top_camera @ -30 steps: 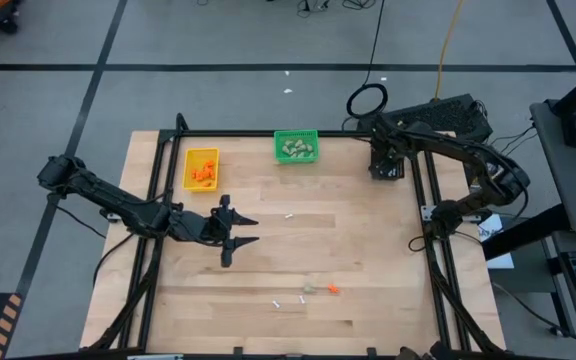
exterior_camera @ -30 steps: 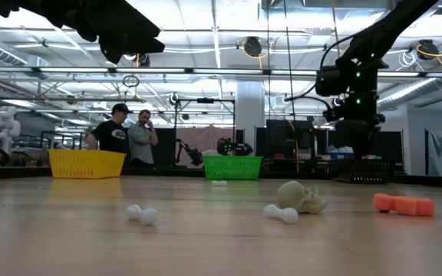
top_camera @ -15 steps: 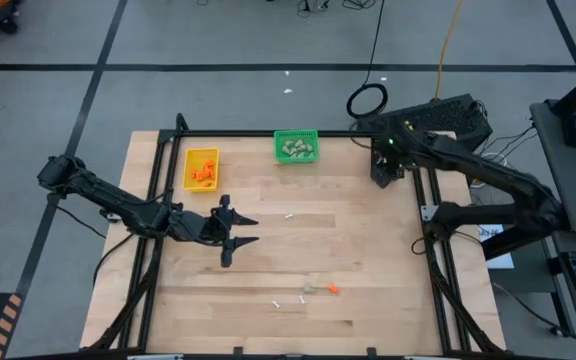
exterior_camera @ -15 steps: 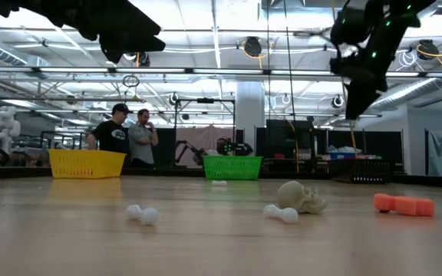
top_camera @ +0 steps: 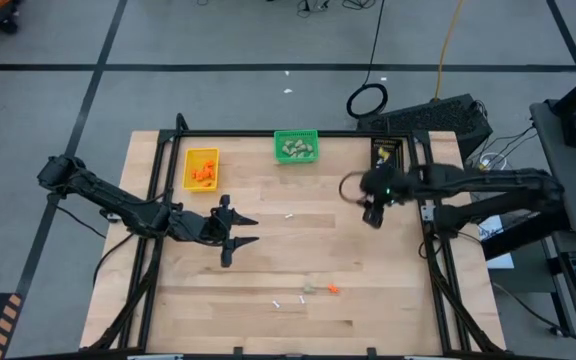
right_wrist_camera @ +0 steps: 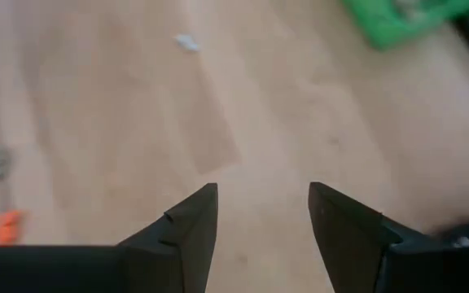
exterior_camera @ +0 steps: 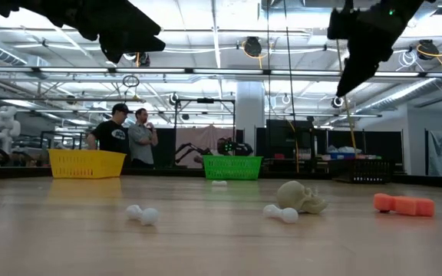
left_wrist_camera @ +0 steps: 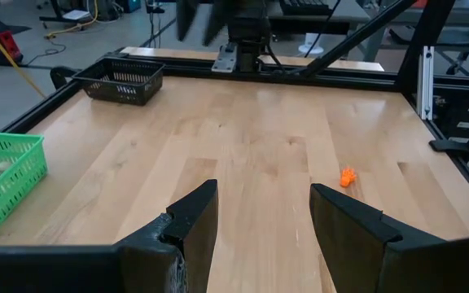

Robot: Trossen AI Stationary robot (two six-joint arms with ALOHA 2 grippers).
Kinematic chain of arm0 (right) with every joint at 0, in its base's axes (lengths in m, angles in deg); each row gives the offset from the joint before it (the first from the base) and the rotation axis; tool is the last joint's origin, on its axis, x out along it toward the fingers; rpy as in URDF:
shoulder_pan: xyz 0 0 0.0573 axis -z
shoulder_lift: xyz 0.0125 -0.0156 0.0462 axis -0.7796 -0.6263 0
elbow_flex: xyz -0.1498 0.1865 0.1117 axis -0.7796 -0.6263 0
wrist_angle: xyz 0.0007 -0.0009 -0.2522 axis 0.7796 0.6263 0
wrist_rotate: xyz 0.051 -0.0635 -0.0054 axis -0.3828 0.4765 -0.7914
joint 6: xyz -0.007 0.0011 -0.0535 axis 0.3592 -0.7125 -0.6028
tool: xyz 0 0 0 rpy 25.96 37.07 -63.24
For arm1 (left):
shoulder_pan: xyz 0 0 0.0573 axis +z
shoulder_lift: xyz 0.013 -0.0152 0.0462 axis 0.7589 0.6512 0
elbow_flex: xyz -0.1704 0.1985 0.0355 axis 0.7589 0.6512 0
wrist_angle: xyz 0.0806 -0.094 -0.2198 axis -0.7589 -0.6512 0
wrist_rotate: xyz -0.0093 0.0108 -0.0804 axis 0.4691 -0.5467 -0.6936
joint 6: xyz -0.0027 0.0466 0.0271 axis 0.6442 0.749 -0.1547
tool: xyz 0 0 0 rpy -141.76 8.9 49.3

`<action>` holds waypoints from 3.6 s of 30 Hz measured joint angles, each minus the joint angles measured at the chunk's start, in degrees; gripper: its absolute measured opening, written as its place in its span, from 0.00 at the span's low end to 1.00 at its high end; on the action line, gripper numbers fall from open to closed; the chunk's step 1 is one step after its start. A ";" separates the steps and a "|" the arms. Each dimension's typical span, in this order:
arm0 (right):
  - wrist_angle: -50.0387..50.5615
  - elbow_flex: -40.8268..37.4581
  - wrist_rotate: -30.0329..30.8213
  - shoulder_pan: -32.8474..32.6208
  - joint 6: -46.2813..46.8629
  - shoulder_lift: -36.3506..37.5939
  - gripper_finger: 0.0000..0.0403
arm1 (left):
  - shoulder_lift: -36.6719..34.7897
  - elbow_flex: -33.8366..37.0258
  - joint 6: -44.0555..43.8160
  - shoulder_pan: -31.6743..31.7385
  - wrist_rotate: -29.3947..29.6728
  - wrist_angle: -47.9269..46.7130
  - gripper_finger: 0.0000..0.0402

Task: Sort Halloween decoration
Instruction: Put the gray skull toy into the green bin

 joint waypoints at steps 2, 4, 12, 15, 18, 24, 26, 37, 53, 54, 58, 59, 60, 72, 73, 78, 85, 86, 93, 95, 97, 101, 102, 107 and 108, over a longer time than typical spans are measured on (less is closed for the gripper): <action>-1.97 0.00 0.00 -4.15 1.09 -1.23 0.45 | 0.00 0.00 0.00 0.01 0.00 -0.02 0.48; -3.95 0.00 0.05 -8.09 2.07 -2.96 0.45 | 0.00 0.00 -0.02 0.01 0.01 -0.07 0.48; -10.07 0.00 1.95 -20.19 4.99 -12.87 0.45 | 0.00 0.00 -0.04 0.00 0.02 -0.22 0.48; -14.25 0.00 3.26 -23.49 6.86 -16.57 0.45 | 0.00 0.00 -0.04 0.00 0.02 -0.24 0.48; -19.84 0.00 3.35 -26.14 7.99 -20.29 0.45 | 0.00 0.00 -0.04 0.02 0.02 -0.24 0.48; -30.08 0.00 3.38 -30.12 8.44 -27.39 0.45 | 0.00 0.00 -0.06 0.02 0.02 -0.24 0.48; -33.10 0.00 3.34 -31.21 9.14 -29.47 0.48 | 0.00 0.00 -0.06 0.00 0.02 -0.24 0.48; -47.64 0.00 6.43 -35.42 9.97 -40.01 0.69 | 0.00 0.00 -1.30 0.01 0.02 -0.24 0.48; -57.26 0.00 8.02 -36.24 9.39 -48.76 0.60 | -0.02 0.00 -1.46 0.01 0.02 -0.24 0.48; -58.33 0.00 7.98 -36.24 9.26 -49.46 0.59 | -0.02 0.00 -1.46 0.00 0.02 -0.26 0.48; -61.13 0.04 8.22 -36.24 9.08 -50.94 0.58 | -0.02 0.00 -1.46 0.00 0.03 -0.24 0.48; -61.27 0.04 8.76 -36.26 9.05 -51.11 0.57 | -0.02 0.00 -1.46 0.02 0.03 -0.24 0.48; -61.29 0.04 9.15 -36.28 9.08 -51.11 0.56 | -0.02 0.00 -1.46 0.00 0.02 -0.22 0.48; -60.10 0.04 9.53 -36.22 9.16 -51.11 0.32 | -0.02 0.00 -1.46 0.02 0.04 -0.26 0.48; -60.03 0.04 9.55 -36.22 9.16 -51.11 0.30 | -0.02 0.00 -1.46 0.02 0.04 -0.26 0.48; -59.94 0.04 9.64 -36.20 9.03 -51.11 0.21 | -0.02 0.00 -1.48 0.00 0.04 -0.28 0.48; -59.89 0.04 9.58 -36.22 8.02 -51.11 0.13 | -0.02 0.00 -1.46 0.00 0.04 -0.28 0.48; -59.89 0.04 9.57 -36.22 7.96 -51.11 0.13 | -0.02 0.00 -1.46 0.02 0.04 -0.28 0.48; -60.42 0.04 9.54 -36.22 7.05 -51.11 0.13 | -0.02 0.00 -1.47 0.02 0.04 -0.36 0.48; -61.21 0.00 9.35 -36.22 6.18 -51.13 0.13 | -0.02 0.00 -1.48 0.01 0.04 -0.48 0.48; -61.49 -0.02 9.19 -36.22 5.42 -51.01 0.13 | -0.02 0.00 -1.51 0.00 0.04 -0.53 0.48; -61.70 -0.07 8.94 -36.26 4.23 -50.08 0.13 | -0.02 0.00 -1.53 0.00 0.04 -0.68 0.48; -61.92 -0.07 8.94 -36.26 3.65 -49.71 0.13 | -0.02 0.00 -1.53 0.00 0.04 -0.68 0.48; -61.45 -0.07 9.00 -35.85 0.43 -46.16 0.13 | -0.02 0.00 -1.51 0.01 0.04 -0.84 0.48; -61.05 -0.07 9.02 -35.70 -0.37 -45.03 0.13 | -0.02 0.00 -1.51 0.01 0.04 -0.95 0.48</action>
